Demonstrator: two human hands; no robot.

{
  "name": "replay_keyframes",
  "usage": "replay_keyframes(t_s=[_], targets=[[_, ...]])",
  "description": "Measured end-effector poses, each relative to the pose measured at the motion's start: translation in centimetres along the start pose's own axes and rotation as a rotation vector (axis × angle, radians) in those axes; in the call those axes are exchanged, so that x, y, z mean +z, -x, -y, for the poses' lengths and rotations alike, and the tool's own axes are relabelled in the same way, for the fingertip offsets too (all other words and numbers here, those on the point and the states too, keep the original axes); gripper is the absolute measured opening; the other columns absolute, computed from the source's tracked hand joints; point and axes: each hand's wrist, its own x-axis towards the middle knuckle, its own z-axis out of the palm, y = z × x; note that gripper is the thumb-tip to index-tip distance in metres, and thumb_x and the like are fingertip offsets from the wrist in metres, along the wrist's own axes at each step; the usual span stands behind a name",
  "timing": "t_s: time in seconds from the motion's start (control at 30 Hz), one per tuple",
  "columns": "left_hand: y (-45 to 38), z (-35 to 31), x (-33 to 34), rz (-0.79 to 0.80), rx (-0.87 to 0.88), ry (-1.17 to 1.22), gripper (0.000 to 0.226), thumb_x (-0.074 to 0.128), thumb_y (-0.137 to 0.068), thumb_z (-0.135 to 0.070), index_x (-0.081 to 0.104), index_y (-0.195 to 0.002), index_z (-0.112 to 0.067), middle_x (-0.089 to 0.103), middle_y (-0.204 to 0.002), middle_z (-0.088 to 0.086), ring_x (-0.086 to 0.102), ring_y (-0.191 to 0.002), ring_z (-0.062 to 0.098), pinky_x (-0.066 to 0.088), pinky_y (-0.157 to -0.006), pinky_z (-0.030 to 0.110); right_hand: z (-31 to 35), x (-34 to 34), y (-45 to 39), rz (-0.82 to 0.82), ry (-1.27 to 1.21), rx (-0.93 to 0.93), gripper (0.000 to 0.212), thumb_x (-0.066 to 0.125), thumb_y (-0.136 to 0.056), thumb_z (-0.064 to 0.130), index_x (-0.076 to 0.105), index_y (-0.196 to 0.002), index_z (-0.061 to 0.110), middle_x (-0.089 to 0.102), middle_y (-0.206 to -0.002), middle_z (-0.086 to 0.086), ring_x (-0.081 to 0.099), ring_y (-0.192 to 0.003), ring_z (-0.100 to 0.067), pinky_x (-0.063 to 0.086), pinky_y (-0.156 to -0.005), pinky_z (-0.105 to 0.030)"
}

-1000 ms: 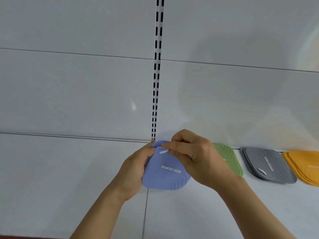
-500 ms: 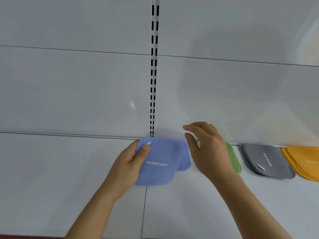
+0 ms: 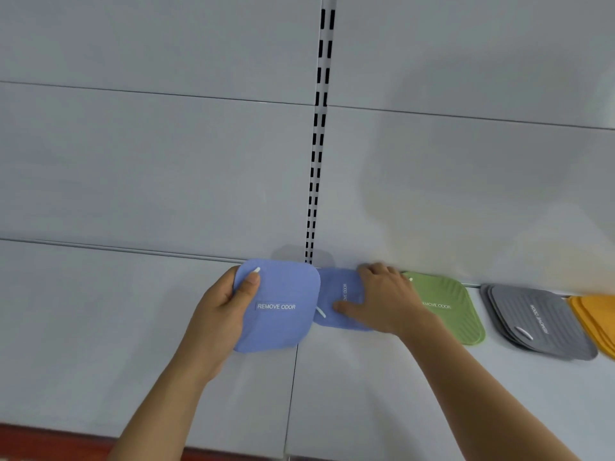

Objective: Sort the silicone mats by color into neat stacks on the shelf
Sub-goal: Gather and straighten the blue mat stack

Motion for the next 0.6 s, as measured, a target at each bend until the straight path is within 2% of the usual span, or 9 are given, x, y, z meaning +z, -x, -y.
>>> replay_keyframes(t_s=[0.13,0.23,0.33,0.4,0.43,0.5,0.6], targets=[[0.0,0.1,-0.3,-0.033,0.009,-0.007,0.022,0.052,-0.107,-0.039,0.073,-0.116,-0.038,0.076,-0.119,-0.014,0.069,-0.118,0.014,0.051,-0.109,0.05,0.0,-1.1,-1.2,0.048,0.015,0.023,0.105,0.051,-0.05,0.098,0.057,-0.123,0.023,0.052,-0.129,0.0,0.048,-0.125,-0.026,0.042,-0.105,-0.043],[0.1,0.2,-0.3,-0.03,0.003,0.004,0.022,0.053,-0.107,-0.04,0.073,-0.116,-0.038,0.076,-0.12,-0.013,0.069,-0.118,0.015,0.05,-0.11,0.052,0.4,-1.2,-1.6,0.047,0.006,0.041,0.099,0.056,-0.052,0.096,0.059,-0.119,0.023,0.051,-0.121,0.0,0.049,-0.12,-0.027,0.045,-0.1,-0.044],[0.1,0.3,-0.3,-0.029,-0.004,0.005,0.022,0.053,-0.106,-0.041,0.073,-0.117,-0.039,0.075,-0.121,-0.015,0.068,-0.119,0.014,0.05,-0.11,0.052,0.7,-1.0,-1.4,-0.067,0.008,0.017,0.062,0.066,-0.077,0.073,0.064,-0.116,0.024,0.052,-0.119,-0.003,0.049,-0.116,-0.028,0.048,-0.095,-0.042],[-0.1,0.3,-0.4,-0.038,-0.008,0.007,0.022,0.053,-0.107,-0.042,0.073,-0.116,-0.04,0.075,-0.12,-0.016,0.068,-0.12,0.013,0.05,-0.11,0.052,0.9,-1.4,-1.0,-0.148,-0.07,-0.051,0.032,0.067,-0.089,0.048,0.067,-0.108,0.023,0.055,-0.112,-0.003,0.054,-0.108,-0.029,0.049,-0.085,-0.037],[-0.2,0.3,-0.5,-0.051,-0.009,0.009,0.021,0.053,-0.107,-0.042,0.072,-0.116,-0.041,0.075,-0.12,-0.016,0.068,-0.12,0.013,0.05,-0.11,0.052,1.1,-1.9,-0.5,-0.139,-0.112,-0.08,0.021,0.065,-0.092,0.039,0.065,-0.103,0.021,0.057,-0.104,-0.002,0.058,-0.101,-0.03,0.048,-0.078,-0.036],[-0.4,0.4,-0.7,-0.087,-0.011,0.016,0.021,0.053,-0.107,-0.043,0.072,-0.117,-0.042,0.074,-0.12,-0.018,0.066,-0.121,0.012,0.05,-0.11,0.052,1.4,-3.3,0.7,-0.086,-0.128,-0.111,0.012,0.06,-0.096,0.03,0.057,-0.099,0.019,0.059,-0.087,-0.002,0.06,-0.085,-0.032,0.051,-0.07,-0.038],[-0.8,0.2,-0.7,-0.103,-0.024,0.047,0.025,0.055,-0.103,-0.049,0.071,-0.12,-0.041,0.073,-0.123,-0.018,0.066,-0.123,0.014,0.048,-0.112,0.055,0.8,-5.6,2.8,-0.206,-0.21,-0.101,0.013,0.057,-0.096,0.021,0.061,-0.108,0.021,0.064,-0.08,-0.007,0.058,-0.076,-0.035,0.054,-0.066,-0.042]])
